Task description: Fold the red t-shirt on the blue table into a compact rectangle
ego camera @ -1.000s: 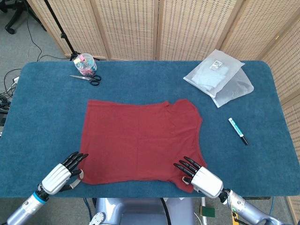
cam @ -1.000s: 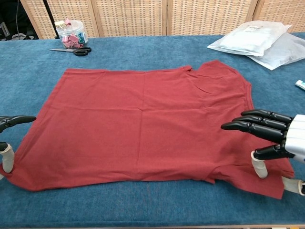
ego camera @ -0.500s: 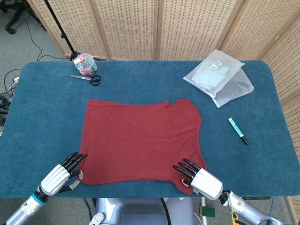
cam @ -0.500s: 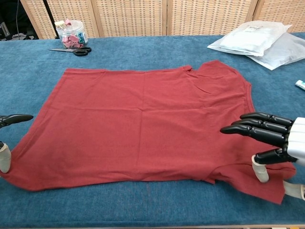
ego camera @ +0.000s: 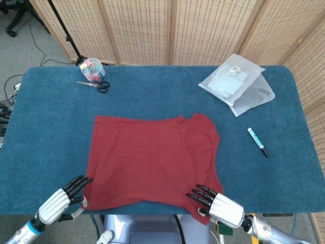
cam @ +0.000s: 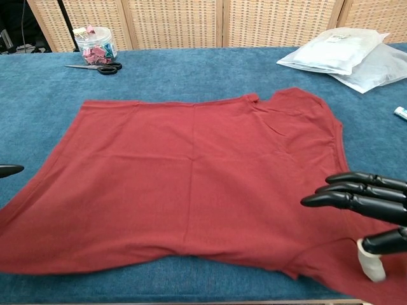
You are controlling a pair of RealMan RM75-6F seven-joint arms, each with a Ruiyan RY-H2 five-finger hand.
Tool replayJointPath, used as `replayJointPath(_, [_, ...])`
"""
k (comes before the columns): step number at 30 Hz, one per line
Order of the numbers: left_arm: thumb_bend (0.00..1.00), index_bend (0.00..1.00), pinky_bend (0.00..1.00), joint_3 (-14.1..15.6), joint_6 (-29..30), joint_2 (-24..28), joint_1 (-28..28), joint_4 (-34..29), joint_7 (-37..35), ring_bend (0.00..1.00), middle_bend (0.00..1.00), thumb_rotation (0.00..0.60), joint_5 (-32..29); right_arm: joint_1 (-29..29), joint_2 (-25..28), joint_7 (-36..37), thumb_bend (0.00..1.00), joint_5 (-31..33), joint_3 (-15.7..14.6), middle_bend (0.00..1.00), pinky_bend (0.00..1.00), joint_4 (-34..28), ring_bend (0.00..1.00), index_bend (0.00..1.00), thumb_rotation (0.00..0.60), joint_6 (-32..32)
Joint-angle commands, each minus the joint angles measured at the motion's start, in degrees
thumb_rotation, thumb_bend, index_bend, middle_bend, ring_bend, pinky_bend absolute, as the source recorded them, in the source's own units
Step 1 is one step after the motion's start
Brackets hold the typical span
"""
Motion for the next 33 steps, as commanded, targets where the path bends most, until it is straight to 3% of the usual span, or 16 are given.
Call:
replayJointPath(1, [0.49,0.72,0.00,1.17,2.40,0.51,1.16,0.33,-0.63,0.00,0.00,0.600,1.34,-0.34,0.78,0.30,0.57,-1.93,-1.32,0.03,0.00,-0.40,0.00,0.65,0.600,1.67])
replayJointPath(11, [0.50,0.72,0.00,4.70,7.49,0.81,4.91,3.20,-2.38,0.00,0.00,0.600,4.55,-3.27,2.01,0.85,0.57,-6.51,-4.89,0.03,0.00,1.42,0.00,0.65,0.600,7.39])
replayJointPath(33, [0.50,0.72,0.00,6.77,11.72,-0.10,8.50,8.31,-2.96,0.00,0.00,0.600,6.62,-7.89,1.33,3.14,0.57,-9.01,-7.18,0.03,0.00,6.29,0.00,0.65,0.600,12.93])
